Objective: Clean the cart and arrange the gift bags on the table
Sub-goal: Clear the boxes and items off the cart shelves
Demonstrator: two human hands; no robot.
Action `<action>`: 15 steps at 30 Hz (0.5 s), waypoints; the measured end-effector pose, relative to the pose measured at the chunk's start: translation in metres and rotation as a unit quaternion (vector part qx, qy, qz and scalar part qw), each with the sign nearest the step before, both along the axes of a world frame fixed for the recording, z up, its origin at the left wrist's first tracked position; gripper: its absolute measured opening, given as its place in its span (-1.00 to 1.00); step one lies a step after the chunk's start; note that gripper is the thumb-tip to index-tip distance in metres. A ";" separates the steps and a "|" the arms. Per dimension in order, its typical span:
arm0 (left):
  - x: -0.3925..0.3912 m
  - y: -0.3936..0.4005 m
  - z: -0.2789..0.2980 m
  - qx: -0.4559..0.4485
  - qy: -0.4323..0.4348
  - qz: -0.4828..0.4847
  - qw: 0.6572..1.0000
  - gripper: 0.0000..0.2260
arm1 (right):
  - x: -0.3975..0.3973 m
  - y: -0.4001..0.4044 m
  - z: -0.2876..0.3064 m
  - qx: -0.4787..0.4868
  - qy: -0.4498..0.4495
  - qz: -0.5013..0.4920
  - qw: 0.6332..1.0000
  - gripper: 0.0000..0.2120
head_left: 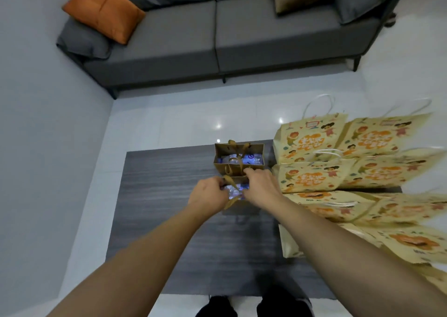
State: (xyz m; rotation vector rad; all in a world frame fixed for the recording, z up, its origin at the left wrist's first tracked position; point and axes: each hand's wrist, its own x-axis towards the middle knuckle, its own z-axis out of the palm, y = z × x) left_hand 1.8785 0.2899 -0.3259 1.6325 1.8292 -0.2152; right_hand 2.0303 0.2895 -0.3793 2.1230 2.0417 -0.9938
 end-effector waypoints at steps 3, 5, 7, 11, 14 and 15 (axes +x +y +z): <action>0.008 0.009 0.021 0.033 -0.027 -0.045 0.998 -0.83 | 0.009 -0.006 0.027 0.031 -0.023 -0.038 0.999 -0.51; 0.013 0.010 0.039 0.060 -0.041 -0.082 0.994 -0.82 | 0.014 -0.013 0.051 0.051 -0.037 -0.068 0.996 -0.51; 0.016 0.011 0.057 0.098 -0.056 -0.121 0.986 -0.85 | 0.019 -0.023 0.076 0.068 -0.052 -0.094 0.992 -0.52; 0.020 0.004 0.092 0.152 -0.105 -0.179 0.966 -0.70 | 0.020 -0.054 0.124 0.126 -0.082 -0.156 0.976 -0.41; 0.029 -0.006 0.114 0.181 -0.136 -0.211 0.951 -0.63 | 0.019 -0.086 0.151 0.148 -0.102 -0.193 0.965 -0.38; 0.033 -0.011 0.122 0.192 -0.146 -0.229 0.943 -0.63 | 0.018 -0.102 0.160 0.153 -0.116 -0.211 0.958 -0.37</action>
